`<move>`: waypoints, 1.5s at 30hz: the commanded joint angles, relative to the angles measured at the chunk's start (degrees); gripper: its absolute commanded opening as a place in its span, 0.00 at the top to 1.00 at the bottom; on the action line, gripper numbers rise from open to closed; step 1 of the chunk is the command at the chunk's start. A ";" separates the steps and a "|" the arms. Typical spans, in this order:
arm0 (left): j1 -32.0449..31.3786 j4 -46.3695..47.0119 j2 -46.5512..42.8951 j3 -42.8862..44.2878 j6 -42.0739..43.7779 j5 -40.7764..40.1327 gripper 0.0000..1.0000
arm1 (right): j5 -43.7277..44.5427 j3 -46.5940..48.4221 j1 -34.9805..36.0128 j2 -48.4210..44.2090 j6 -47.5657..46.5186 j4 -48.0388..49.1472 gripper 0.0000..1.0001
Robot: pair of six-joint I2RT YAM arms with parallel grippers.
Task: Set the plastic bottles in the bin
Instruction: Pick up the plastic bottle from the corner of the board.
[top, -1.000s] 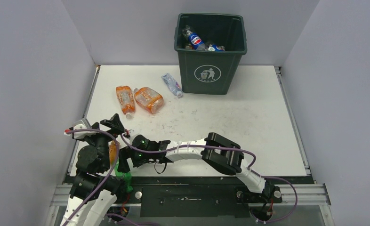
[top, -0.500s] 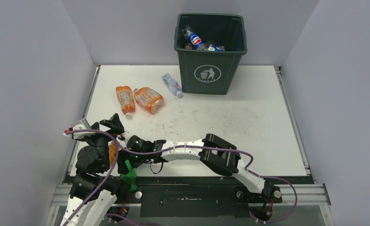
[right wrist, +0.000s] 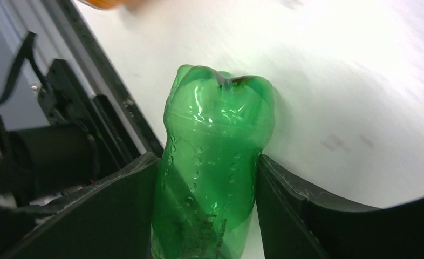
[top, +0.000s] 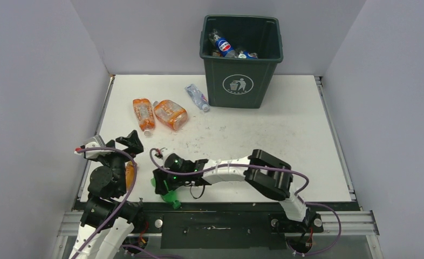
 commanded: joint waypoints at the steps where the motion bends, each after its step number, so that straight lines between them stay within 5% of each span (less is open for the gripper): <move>1: -0.12 2.65 1.08 0.00 -0.34 2.35 0.04 | 5.66 -10.77 -5.63 -13.84 1.36 4.84 0.54; 6: -0.12 4.92 5.55 1.72 -2.88 13.74 0.04 | 11.50 -22.93 -13.26 -33.88 -0.75 9.36 0.55; 10: -0.24 9.89 14.78 5.03 -6.06 38.33 0.04 | 16.22 -34.98 -17.70 -48.69 -3.62 22.77 0.57; 14: -2.02 25.86 22.30 2.46 -13.86 56.33 0.04 | 19.14 -46.90 -19.03 -59.44 -3.15 43.86 0.58; 18: -8.56 40.87 24.22 -2.53 -15.14 57.48 0.04 | 20.90 -53.46 -19.57 -64.38 0.11 55.49 0.59; 25: -20.28 46.84 32.89 0.72 -12.12 60.50 0.04 | 20.93 -59.07 -19.87 -64.01 7.51 70.94 0.60; 34: -25.44 46.80 39.83 2.23 -11.14 57.75 0.00 | 20.85 -59.37 -19.94 -63.34 9.38 74.68 0.61; 45: -27.46 51.29 42.25 4.00 -11.56 56.44 0.15 | 19.87 -59.21 -19.92 -60.86 10.95 76.41 0.61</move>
